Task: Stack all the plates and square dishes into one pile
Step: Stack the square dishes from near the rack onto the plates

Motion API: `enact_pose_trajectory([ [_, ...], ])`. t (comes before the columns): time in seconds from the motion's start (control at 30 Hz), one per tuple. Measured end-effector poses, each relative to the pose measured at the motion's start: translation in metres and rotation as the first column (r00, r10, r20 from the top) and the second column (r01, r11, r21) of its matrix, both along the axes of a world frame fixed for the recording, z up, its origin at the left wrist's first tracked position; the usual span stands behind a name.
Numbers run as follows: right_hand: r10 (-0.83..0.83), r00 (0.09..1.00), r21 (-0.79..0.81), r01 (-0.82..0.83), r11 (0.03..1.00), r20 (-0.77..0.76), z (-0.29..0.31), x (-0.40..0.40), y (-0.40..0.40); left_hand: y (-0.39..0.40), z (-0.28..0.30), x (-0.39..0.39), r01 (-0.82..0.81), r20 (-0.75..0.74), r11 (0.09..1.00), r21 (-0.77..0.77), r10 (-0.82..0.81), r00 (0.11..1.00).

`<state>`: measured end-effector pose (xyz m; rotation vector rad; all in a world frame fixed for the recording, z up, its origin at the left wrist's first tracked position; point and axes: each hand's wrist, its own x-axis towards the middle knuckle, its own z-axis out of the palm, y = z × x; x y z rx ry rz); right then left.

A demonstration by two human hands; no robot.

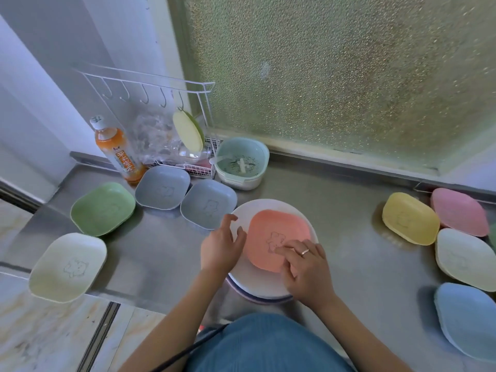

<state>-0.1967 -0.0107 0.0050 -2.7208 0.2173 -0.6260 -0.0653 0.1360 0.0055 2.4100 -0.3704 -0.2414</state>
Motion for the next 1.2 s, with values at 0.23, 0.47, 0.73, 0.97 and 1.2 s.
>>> enact_pose_trajectory([
  [0.23, 0.232, 0.967, 0.025, -0.231, 0.973, -0.104, 0.016, 0.103, 0.069, 0.093, -0.019, 0.029, -0.375, -0.001, 0.917, 0.138, 0.378, 0.926],
  [0.47, 0.060, 0.792, -0.178, -0.209, 0.962, -0.607, -0.011, 0.178, 0.129, 0.194, -0.032, 0.042, -0.625, 0.040, 0.733, 0.269, 0.640, 0.767],
  [0.73, -0.058, 0.793, -0.271, -0.138, 0.953, -0.606, -0.027, 0.192, 0.138, 0.233, -0.046, 0.058, -0.461, -0.106, 0.785, 0.415, 0.545, 0.832],
  [0.97, -0.120, 0.940, -0.308, 0.017, 0.951, -0.318, -0.003, 0.181, 0.124, 0.216, -0.055, 0.055, -0.350, 0.035, 0.828, 0.439, 0.373, 0.927],
  [1.2, -0.058, 0.998, -0.146, 0.052, 0.988, -0.039, 0.016, 0.134, 0.076, 0.173, -0.050, 0.037, -0.061, 0.226, 0.884, 0.464, -0.051, 0.973],
])
